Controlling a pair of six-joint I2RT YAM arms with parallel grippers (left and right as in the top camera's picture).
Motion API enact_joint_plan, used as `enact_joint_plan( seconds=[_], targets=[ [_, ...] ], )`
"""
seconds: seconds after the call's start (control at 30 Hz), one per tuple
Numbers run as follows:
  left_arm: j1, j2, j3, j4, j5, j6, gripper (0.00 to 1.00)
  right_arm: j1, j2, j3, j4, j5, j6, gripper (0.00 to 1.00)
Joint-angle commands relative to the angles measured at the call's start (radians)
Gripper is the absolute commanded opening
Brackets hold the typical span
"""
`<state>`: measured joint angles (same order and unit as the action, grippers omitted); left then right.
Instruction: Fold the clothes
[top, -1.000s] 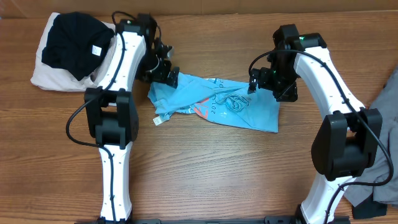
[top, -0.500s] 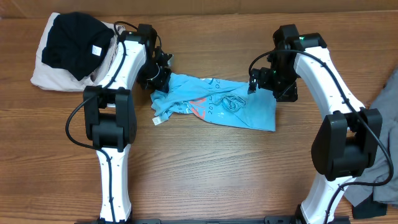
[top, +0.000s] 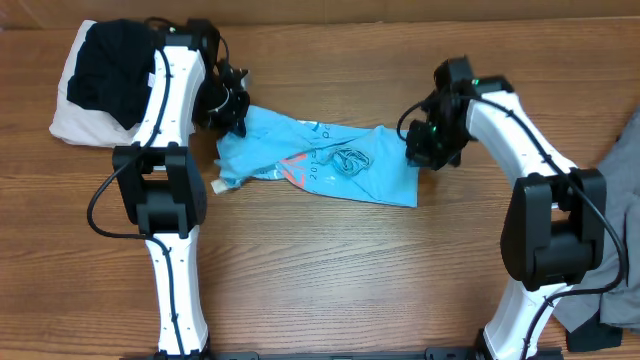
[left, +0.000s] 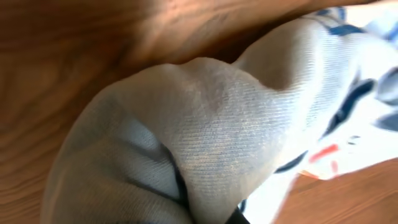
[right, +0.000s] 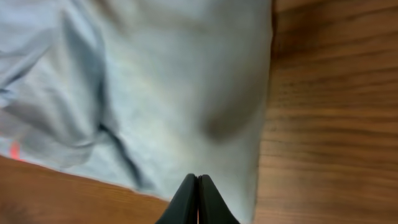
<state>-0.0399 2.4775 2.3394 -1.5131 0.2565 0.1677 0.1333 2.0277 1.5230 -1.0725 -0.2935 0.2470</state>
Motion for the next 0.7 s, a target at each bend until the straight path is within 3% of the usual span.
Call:
enact_joint_plan(
  seconds=[0.0, 0.27, 0.4, 0.67],
  targets=[
    [-0.031, 0.002, 0.089, -0.04, 0.006, 0.016, 0.04, 0.004, -0.027, -0.111, 0.083, -0.043, 0.019, 0.04],
    [-0.109, -0.006, 0.239, -0.147, 0.115, 0.001, 0.04, 0.003, -0.019, -0.294, 0.298, -0.094, 0.091, 0.04],
    [-0.183, -0.006, 0.244, -0.122, 0.145, -0.174, 0.04, 0.004, -0.019, -0.296, 0.297, -0.094, 0.091, 0.04],
    [-0.399, -0.006, 0.244, -0.018, 0.167, -0.268, 0.04, 0.004, -0.019, -0.296, 0.293, -0.093, 0.091, 0.04]
  ],
)
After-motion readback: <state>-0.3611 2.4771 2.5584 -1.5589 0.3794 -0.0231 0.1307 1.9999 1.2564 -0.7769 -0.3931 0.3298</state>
